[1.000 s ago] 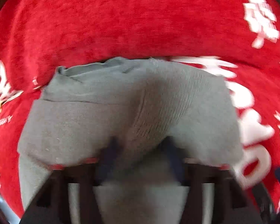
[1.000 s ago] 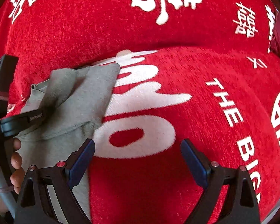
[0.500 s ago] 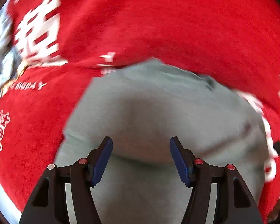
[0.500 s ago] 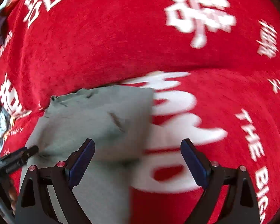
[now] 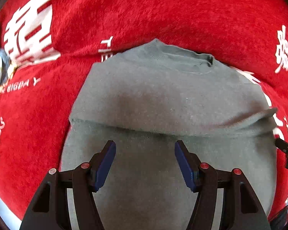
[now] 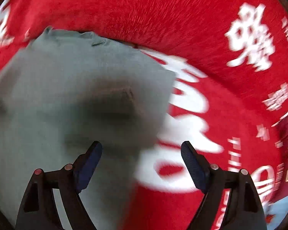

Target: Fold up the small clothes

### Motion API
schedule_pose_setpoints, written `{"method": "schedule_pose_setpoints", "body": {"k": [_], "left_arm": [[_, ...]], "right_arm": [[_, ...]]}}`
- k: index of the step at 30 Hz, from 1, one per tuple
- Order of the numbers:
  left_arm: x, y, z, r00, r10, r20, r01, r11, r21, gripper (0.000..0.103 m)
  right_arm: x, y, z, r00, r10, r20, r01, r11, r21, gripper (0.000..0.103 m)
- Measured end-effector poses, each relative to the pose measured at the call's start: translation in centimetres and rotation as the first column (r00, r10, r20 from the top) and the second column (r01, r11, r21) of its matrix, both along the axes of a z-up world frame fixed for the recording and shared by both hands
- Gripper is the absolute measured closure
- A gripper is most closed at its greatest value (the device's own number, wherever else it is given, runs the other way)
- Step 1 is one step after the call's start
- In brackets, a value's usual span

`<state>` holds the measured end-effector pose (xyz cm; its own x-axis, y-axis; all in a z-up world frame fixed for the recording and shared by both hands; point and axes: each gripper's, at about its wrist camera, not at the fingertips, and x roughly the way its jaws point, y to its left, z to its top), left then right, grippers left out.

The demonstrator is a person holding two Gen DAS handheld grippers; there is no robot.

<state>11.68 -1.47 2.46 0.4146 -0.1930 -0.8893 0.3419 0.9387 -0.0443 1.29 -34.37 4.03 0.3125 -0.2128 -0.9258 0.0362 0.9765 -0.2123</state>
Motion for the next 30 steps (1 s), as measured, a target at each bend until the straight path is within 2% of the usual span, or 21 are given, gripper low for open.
{"method": "schedule_pose_setpoints", "body": {"k": [3,5,8,10,12,13,14,15,19,21,22,24,26,28,29,30], "left_arm": [[1.5,-0.6,0.5,0.999,0.024,0.044,-0.025,1.000,0.016,0.038],[2.5,-0.9,0.7,0.998,0.047,0.031,-0.046,0.999,-0.017,0.038],[3.6,-2.0,0.2,0.999,0.037,-0.004,-0.037,0.999,-0.037,0.038],[3.8,-2.9,-1.1,0.999,0.014,-0.035,-0.014,1.000,0.001,0.038],[3.2,-3.2,-2.4,0.999,0.008,-0.045,-0.006,0.999,0.033,0.037],[2.8,-3.1,-2.4,1.000,0.010,-0.013,-0.009,0.999,0.031,0.034],[2.4,-3.0,-2.3,1.000,0.012,0.011,-0.013,0.999,0.040,0.025],[2.1,-2.9,-2.4,1.000,0.014,0.018,-0.015,0.999,0.047,0.022],[2.5,-1.9,-2.9,0.999,0.038,-0.014,-0.038,0.999,-0.008,0.022],[2.8,-1.9,-2.5,0.998,0.047,-0.031,-0.048,0.999,-0.005,0.022],[2.9,-2.0,-2.0,0.998,0.049,-0.029,-0.049,0.999,-0.007,0.022],[2.9,-1.9,-0.7,0.999,0.054,0.004,-0.054,0.997,-0.048,0.022],[3.1,-2.3,-0.1,0.998,0.056,0.027,-0.055,0.997,-0.057,0.022],[3.5,-3.3,-0.9,0.999,0.047,0.024,-0.047,0.999,-0.006,0.022],[3.8,-3.8,-1.8,0.999,0.040,0.007,-0.040,0.999,0.028,0.022],[4.0,-4.2,-2.7,0.999,0.034,-0.016,-0.033,0.998,0.059,0.022]], "right_arm": [[-0.7,-1.9,0.8,0.996,-0.087,0.035,0.082,0.987,0.135,0.015],[0.4,-3.2,1.2,0.983,-0.168,0.073,0.148,0.964,0.219,0.015],[2.8,-3.3,0.5,0.970,-0.232,0.069,0.194,0.914,0.356,0.015],[4.0,-3.2,-0.8,0.964,-0.266,0.021,0.224,0.852,0.473,0.018],[4.5,-4.0,-2.2,0.946,-0.322,-0.037,0.285,0.774,0.565,0.030],[4.5,-4.2,-2.9,0.936,-0.345,-0.070,0.314,0.728,0.609,0.033],[4.3,-4.4,-3.6,0.926,-0.365,-0.099,0.338,0.682,0.649,0.038],[4.1,-4.6,-4.0,0.921,-0.374,-0.109,0.346,0.656,0.671,0.043],[4.1,-4.8,-4.2,0.924,-0.369,-0.103,0.336,0.650,0.682,0.058],[4.6,-5.0,-4.3,0.923,-0.371,-0.099,0.333,0.647,0.686,0.096],[5.0,-5.2,-4.2,0.923,-0.374,-0.094,0.333,0.650,0.683,0.096],[5.0,-5.2,-2.4,0.928,-0.372,-0.001,0.275,0.686,0.674,0.096],[5.0,-4.4,-0.2,0.927,-0.350,0.134,0.195,0.755,0.626,0.096],[5.3,-3.6,0.4,0.929,-0.305,0.208,0.156,0.835,0.528,0.096],[5.7,-3.4,-0.2,0.937,-0.288,0.198,0.159,0.856,0.492,0.096],[6.1,-3.6,-1.5,0.947,-0.282,0.153,0.177,0.857,0.483,0.096]]}}
